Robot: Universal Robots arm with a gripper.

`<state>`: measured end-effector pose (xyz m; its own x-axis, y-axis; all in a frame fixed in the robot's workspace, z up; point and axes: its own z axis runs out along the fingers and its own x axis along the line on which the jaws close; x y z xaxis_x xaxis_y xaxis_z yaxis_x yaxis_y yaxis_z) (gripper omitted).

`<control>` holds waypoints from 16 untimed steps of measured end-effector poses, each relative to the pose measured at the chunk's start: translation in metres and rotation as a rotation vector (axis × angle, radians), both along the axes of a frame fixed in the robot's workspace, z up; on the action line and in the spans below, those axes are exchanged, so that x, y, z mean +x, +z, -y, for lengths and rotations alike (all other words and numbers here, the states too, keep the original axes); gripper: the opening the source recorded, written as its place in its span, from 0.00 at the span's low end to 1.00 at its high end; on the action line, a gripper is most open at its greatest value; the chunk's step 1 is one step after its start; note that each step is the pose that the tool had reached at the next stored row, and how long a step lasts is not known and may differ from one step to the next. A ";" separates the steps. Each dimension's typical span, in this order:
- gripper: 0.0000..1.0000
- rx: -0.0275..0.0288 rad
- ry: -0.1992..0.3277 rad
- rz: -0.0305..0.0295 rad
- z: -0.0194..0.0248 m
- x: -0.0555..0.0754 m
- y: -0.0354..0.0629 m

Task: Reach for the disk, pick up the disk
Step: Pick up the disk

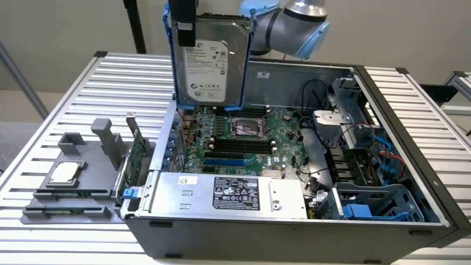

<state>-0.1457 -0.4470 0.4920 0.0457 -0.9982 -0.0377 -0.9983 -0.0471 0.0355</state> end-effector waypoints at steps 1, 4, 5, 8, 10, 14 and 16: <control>0.33 -0.0001 0.000 0.0000 0.0018 0.004 0.0000; 0.33 0.0000 0.000 0.0000 0.0072 0.017 0.0000; 0.33 0.0000 0.000 0.0000 0.0089 0.022 0.0000; 0.33 0.0001 0.000 0.0000 0.0141 0.035 0.0000; 0.33 0.0000 0.000 0.0000 0.0175 0.043 0.0000; 0.33 -0.0001 0.000 0.0000 0.0242 0.061 0.0000; 0.33 0.0000 0.000 0.0000 0.0274 0.070 -0.0001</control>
<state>-0.0761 -0.4744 0.4919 0.0458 -0.9982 -0.0377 -0.9983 -0.0471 0.0355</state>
